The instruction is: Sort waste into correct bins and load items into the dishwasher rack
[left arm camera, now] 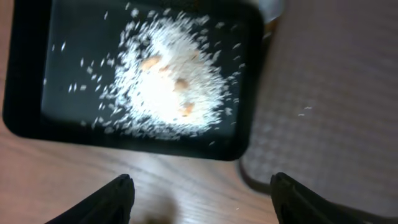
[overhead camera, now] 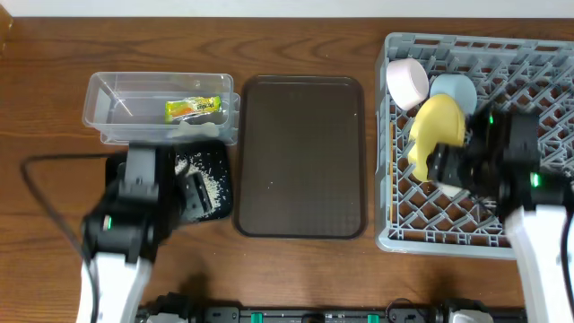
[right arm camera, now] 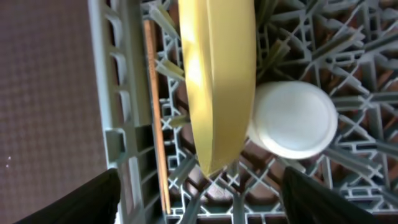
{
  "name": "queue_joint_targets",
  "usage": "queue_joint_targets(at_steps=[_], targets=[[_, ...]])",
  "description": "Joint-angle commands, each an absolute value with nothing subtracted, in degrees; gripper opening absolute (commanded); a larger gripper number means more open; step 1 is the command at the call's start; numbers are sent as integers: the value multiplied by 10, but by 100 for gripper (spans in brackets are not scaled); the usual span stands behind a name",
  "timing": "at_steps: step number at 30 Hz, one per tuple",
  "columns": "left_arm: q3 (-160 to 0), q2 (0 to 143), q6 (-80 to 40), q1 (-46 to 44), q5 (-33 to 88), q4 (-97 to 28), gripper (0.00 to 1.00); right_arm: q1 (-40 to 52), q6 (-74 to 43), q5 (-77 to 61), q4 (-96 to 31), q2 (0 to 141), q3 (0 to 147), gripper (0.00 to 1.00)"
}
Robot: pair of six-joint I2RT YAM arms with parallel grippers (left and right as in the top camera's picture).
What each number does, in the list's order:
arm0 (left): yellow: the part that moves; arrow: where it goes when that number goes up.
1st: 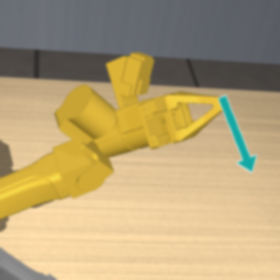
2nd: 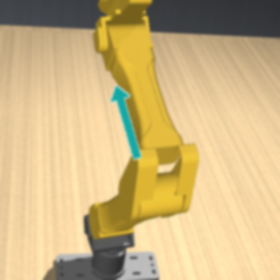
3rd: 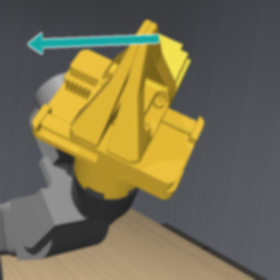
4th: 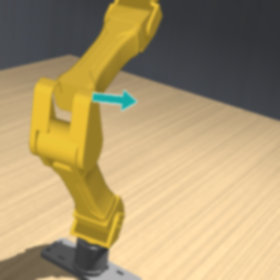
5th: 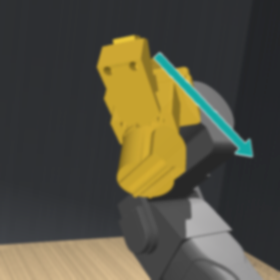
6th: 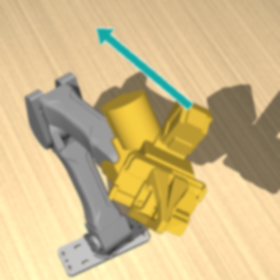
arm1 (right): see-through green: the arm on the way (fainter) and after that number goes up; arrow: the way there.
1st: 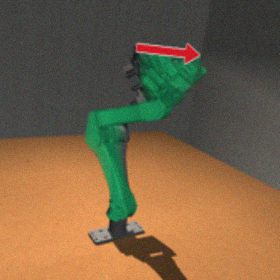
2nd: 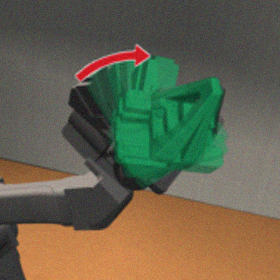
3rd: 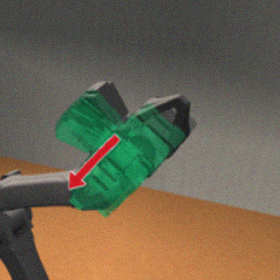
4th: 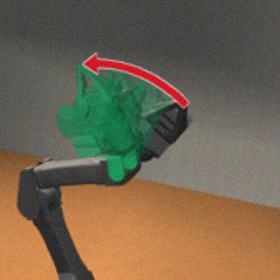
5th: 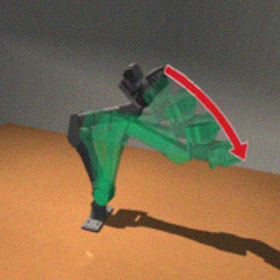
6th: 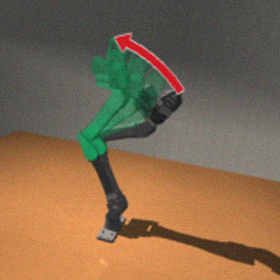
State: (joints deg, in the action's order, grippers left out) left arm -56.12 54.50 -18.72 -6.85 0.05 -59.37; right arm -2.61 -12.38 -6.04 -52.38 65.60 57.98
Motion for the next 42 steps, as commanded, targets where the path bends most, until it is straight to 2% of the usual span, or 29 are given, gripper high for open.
queue_joint_targets(at_steps=[1,3,4,5,12,42], targets=[[-517,463,-184,-88,-14,-581,73,-30,-115,-64,-493,570,518,88],[-495,407,-211,-94,-33,-575,74,-30,-115,-58,-469,512,478,99],[-486,380,-215,-94,-36,-575,86,-30,-117,-51,-458,478,458,99],[-479,358,-215,-94,-36,-575,89,-30,-117,-43,-450,455,445,99],[-476,298,-215,-94,-36,-576,91,-30,-117,-31,-462,362,409,99],[-476,299,-215,-94,-36,-578,94,-30,-86,-4,-488,335,407,99]])
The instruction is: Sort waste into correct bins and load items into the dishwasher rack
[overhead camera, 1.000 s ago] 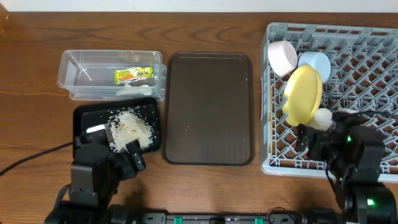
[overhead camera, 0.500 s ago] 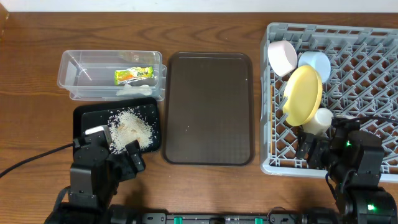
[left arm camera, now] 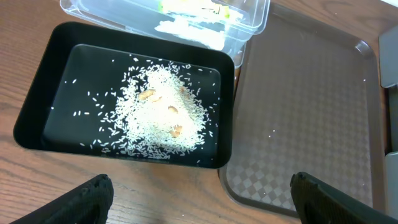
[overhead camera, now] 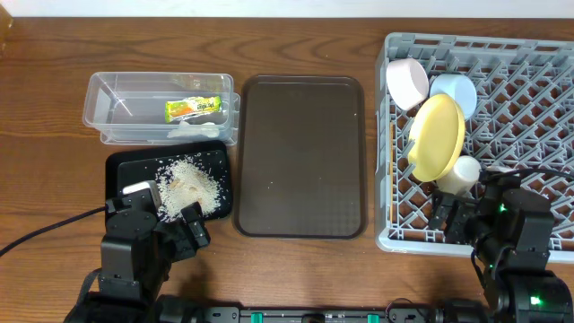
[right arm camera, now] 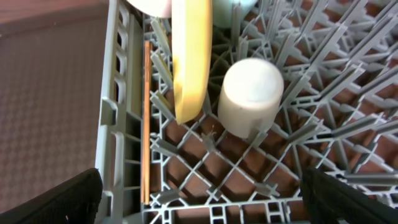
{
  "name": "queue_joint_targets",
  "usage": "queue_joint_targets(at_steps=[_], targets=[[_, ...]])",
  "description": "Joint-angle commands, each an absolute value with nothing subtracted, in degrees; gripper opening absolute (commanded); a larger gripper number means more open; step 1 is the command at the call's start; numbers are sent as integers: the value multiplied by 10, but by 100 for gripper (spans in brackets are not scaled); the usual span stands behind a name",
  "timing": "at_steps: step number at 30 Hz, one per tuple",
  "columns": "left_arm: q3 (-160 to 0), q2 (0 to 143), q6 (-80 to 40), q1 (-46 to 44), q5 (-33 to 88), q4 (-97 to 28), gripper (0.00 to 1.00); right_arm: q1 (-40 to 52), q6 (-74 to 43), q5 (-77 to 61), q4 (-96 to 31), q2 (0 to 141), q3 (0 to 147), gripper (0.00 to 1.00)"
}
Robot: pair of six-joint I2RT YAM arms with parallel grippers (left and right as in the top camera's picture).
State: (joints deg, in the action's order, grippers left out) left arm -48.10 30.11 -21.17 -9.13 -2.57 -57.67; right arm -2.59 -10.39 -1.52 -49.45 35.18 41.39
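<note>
The grey dishwasher rack [overhead camera: 547, 54] at the right holds a yellow plate [overhead camera: 438, 136] on edge, a white cup [overhead camera: 463, 172], a pink bowl [overhead camera: 407, 81] and a pale blue bowl [overhead camera: 454, 90]. A wooden chopstick [right arm camera: 147, 118] lies along the rack's left wall. A black tray [overhead camera: 121, 166] holds spilled rice [left arm camera: 158, 115]. A clear bin [overhead camera: 108, 112] holds a yellow-green wrapper [overhead camera: 192, 109]. My left gripper [left arm camera: 200, 202] is open and empty over the table's front edge below the black tray. My right gripper [right arm camera: 202, 199] is open and empty above the rack's front left corner.
A brown serving tray [overhead camera: 302, 152] lies bare between the bins and the rack. A black cable [overhead camera: 36, 235] runs from the left arm across the table's front left.
Both arms have drawn back toward the front edge. The left gripper, then low over the rice tray, is now higher and nearer me. The right gripper has backed away from the yellow plate and cup.
</note>
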Motion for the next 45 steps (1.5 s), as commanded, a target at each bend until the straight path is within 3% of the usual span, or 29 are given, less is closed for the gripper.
queue_joint_targets(at_steps=[1,15,32,37,45], targets=[[-476,299,-215,-94,-36,-578,94,-30,-74,-5,-480,322,404,99],[-476,299,-215,-94,-36,-578,94,1,-51,-9,-201,76,196,99],[-476,299,-215,-94,-36,-578,95,14,-51,-16,19,3,20,99],[-476,299,-215,-94,-36,-578,95,30,-50,-33,-45,3,3,99],[-476,299,-215,-94,-36,-578,95,34,-51,-32,-41,3,3,99]])
